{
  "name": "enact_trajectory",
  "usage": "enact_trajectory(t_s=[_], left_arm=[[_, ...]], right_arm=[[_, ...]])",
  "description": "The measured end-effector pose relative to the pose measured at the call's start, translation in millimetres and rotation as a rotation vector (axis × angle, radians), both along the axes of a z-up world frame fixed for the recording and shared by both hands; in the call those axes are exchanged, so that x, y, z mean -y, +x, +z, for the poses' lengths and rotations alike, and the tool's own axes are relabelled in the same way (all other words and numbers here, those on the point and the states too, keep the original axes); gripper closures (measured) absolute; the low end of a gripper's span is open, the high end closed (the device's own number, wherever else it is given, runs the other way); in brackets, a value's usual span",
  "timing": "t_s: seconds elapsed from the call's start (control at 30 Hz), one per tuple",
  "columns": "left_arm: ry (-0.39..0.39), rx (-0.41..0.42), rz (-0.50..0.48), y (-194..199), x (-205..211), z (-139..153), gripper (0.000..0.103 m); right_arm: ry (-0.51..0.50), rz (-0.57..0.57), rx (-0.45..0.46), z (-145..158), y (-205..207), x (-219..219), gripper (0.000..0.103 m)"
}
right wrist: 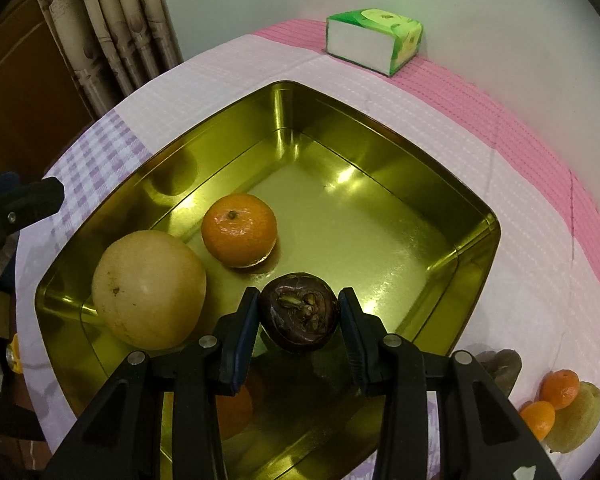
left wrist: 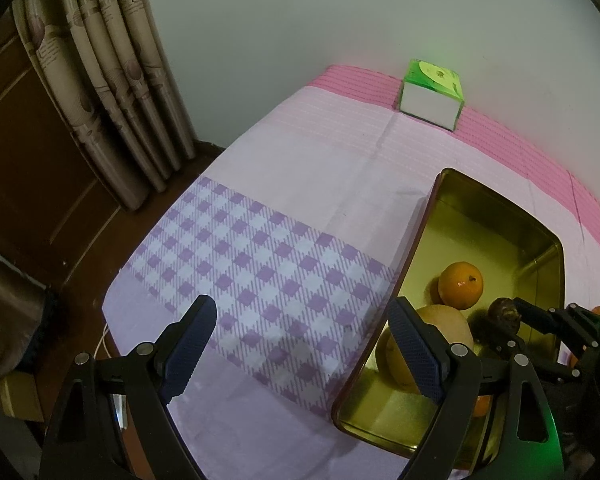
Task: Organize fruits
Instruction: 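Carry the dark mangosteen with the right gripper into the tin and release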
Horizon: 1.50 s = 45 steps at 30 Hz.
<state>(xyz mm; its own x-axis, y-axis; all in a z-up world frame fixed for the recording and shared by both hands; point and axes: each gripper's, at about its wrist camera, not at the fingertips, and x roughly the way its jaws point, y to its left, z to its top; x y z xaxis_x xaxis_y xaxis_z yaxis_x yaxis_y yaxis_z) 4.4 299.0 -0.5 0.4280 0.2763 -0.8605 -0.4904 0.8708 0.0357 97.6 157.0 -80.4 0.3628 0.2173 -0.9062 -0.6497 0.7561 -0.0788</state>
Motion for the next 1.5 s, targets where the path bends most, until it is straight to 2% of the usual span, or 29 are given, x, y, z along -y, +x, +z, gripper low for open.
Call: enact_trajectory(t_s=[0.5,0.83,1.17,1.5], left_arm=[[0.005,-0.004,-0.024,2.7,6.1,-1.8,0.015],[0.012,-0.008,-0.038,3.4,9.5,-1.3,0.015],[0.01,-0.009,-0.064,3.7,13.3,-0.2,0.015],[0.012,-0.012,-0.075,4.5,14.7,-1.0,0.015]], right_arm=[[0.032,-0.001,0.012,10.8,-5.5,3.8,0.062],[0.119,-0.003,0.046,42.7,-27.6,25.7,0.061],[0.14,-0.114,0.066,62.7,-42.2,99.5,0.061],[0.104,-0.275,0.035,47.0,-54.8,181.5,0.061]])
